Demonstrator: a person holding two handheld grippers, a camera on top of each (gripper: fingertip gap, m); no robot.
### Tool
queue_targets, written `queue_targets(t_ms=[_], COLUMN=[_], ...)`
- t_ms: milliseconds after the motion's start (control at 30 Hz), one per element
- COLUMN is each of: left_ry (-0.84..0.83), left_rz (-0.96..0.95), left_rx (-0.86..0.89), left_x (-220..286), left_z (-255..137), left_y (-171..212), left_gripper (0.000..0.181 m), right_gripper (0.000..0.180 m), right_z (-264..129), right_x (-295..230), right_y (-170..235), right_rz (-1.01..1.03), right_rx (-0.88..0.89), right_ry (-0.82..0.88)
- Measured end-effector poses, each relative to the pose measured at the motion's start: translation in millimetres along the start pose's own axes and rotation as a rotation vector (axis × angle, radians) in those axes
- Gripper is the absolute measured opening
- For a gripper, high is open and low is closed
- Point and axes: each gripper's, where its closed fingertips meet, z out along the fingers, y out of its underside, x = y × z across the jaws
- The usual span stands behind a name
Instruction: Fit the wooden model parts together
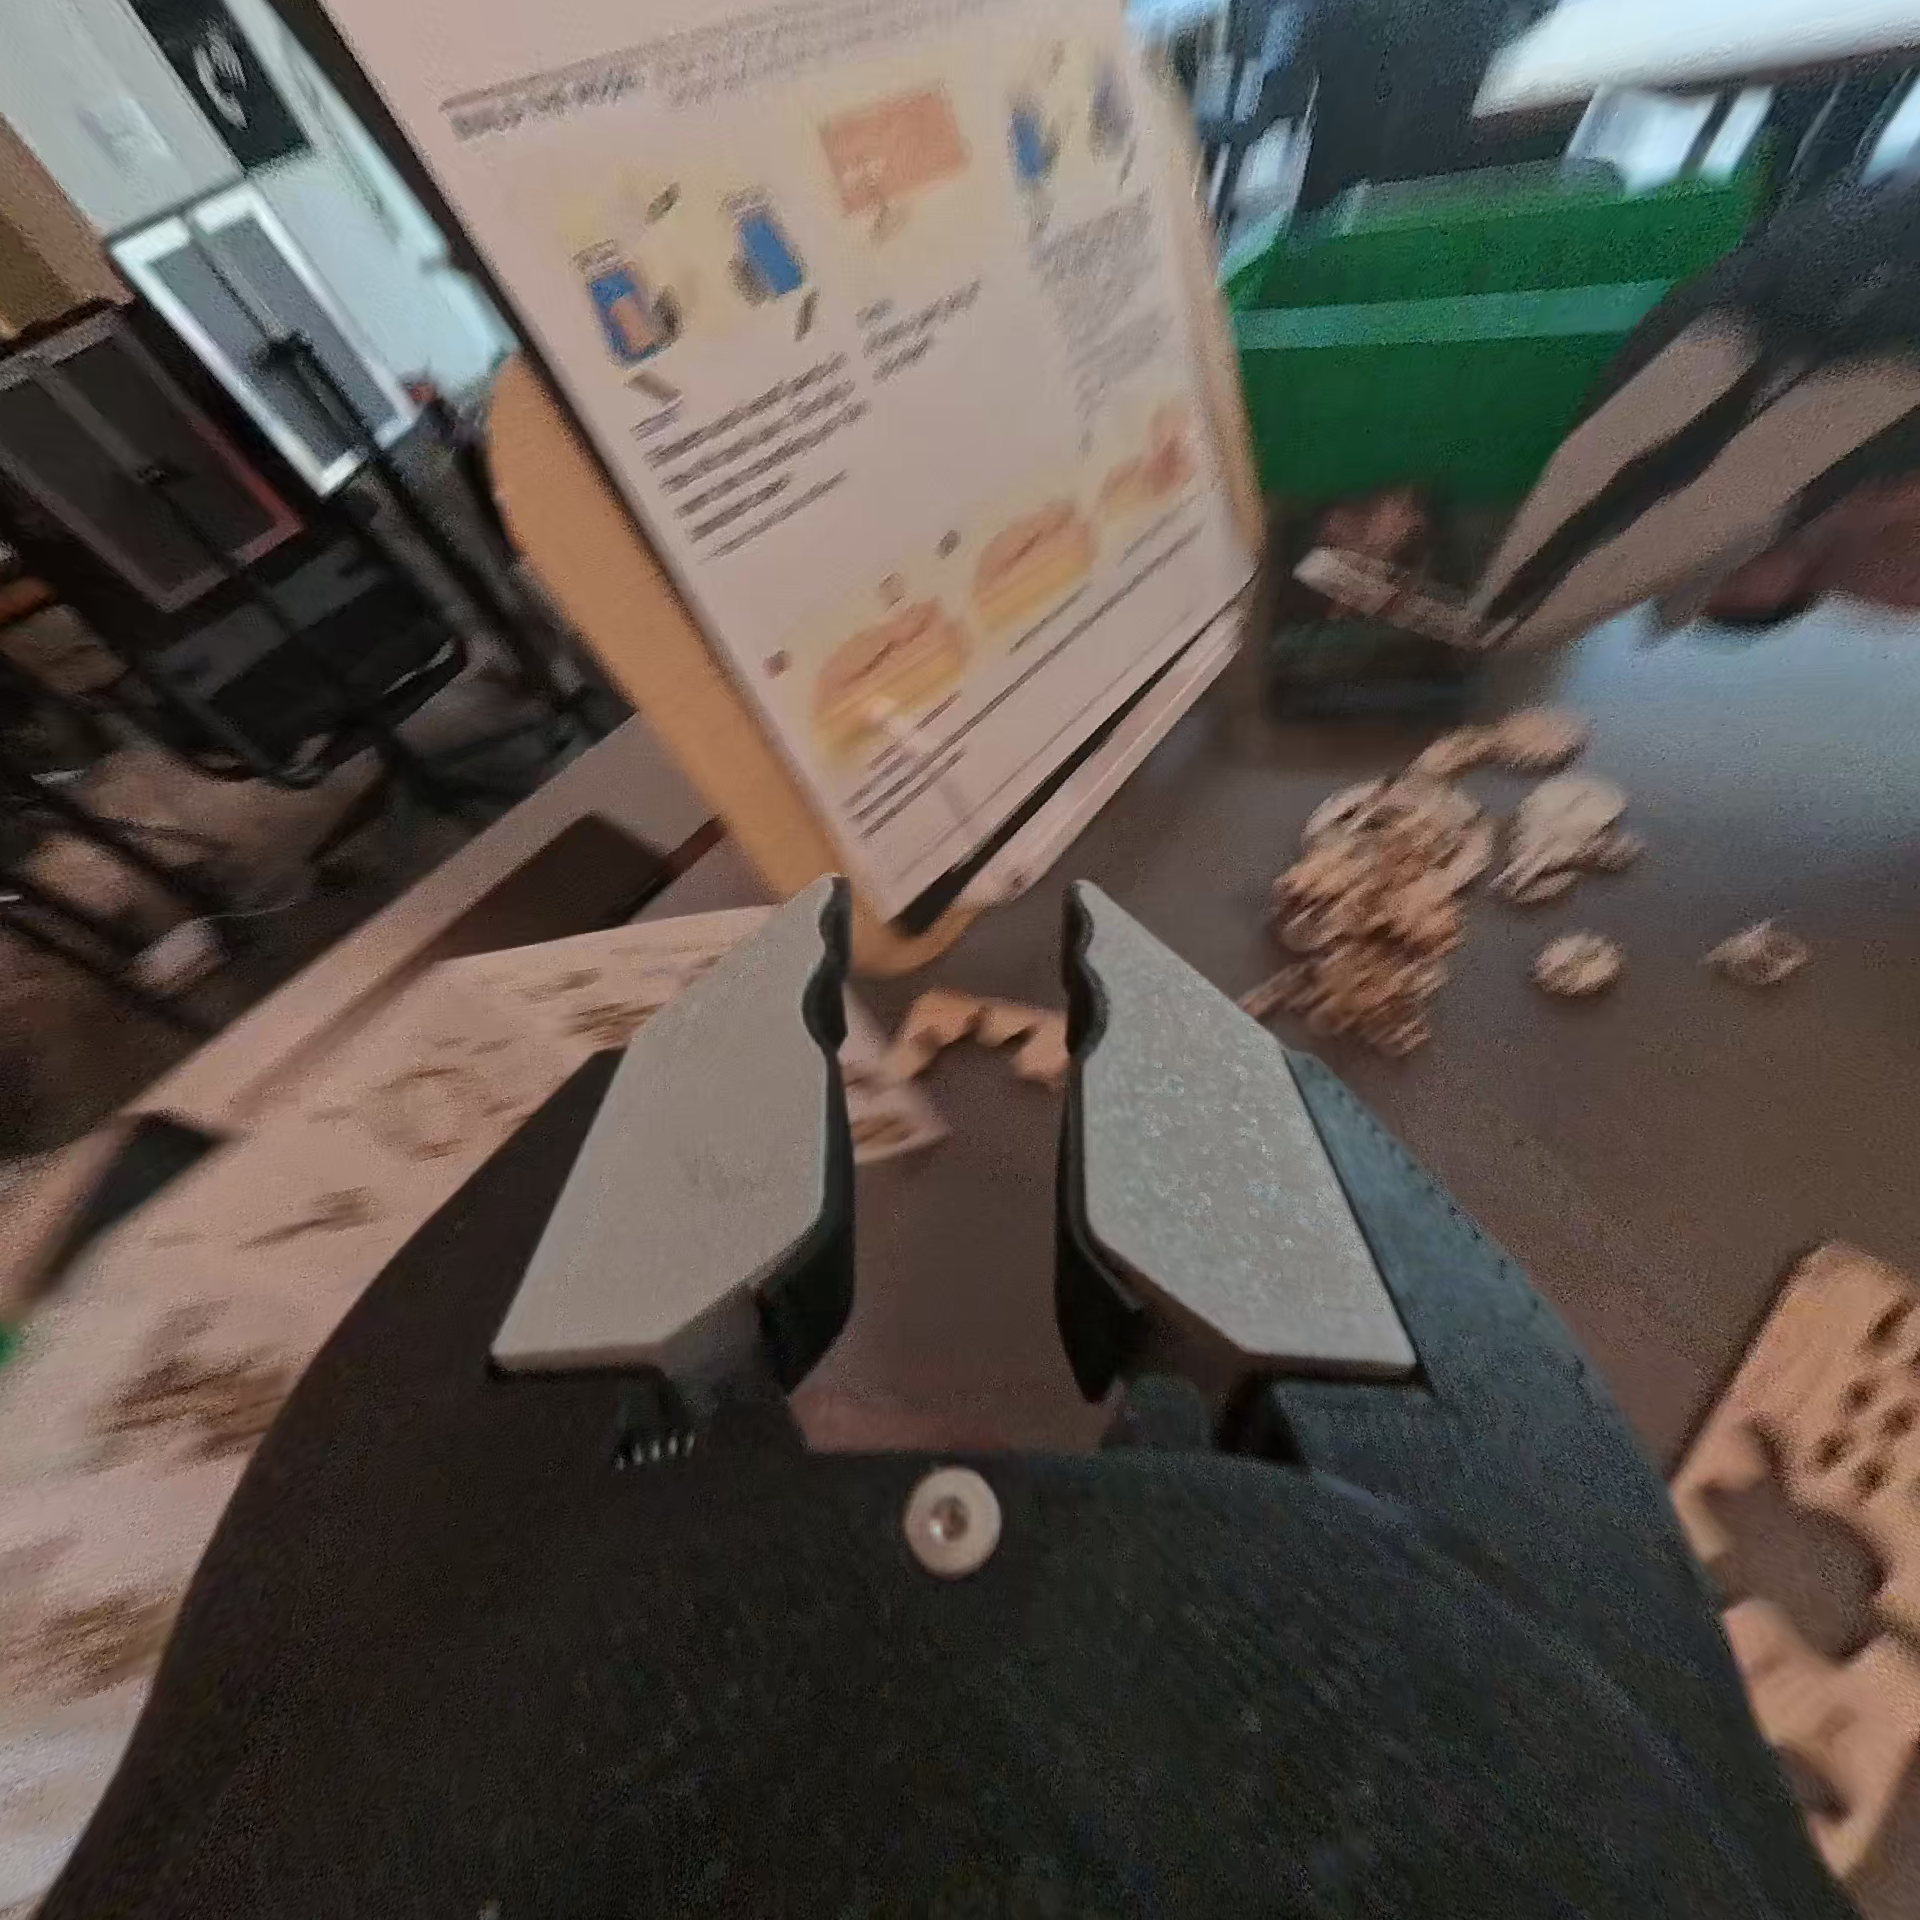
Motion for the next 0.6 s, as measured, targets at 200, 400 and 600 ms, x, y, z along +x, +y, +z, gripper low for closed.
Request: queue_targets(t_ms=[200, 400, 600], left_ry=[-0.04, 0.153, 0.031], left_rz=[0.296, 0.384, 0.135], left_rx=[-0.27, -0.587, -0.737], left_x=[-90.0, -99.8, -125.7], left_z=[13.8, 41.9, 56.2], left_y=[0.1, 50.5, 64.5], left_gripper=[0.049, 0.032, 0.0], right_gripper=[0.004, 0.004, 0.004], right_z=[8.7, 9.2, 4.9], right_x=[-2.9, -3.8, -2.4], right_y=[8.5, 11.1, 8.3], right_rz=[-0.007, -0.013, -0.01], right_rx=[-0.039, -0.045, -0.032], right_ry=[-0.017, -0.025, -0.025])
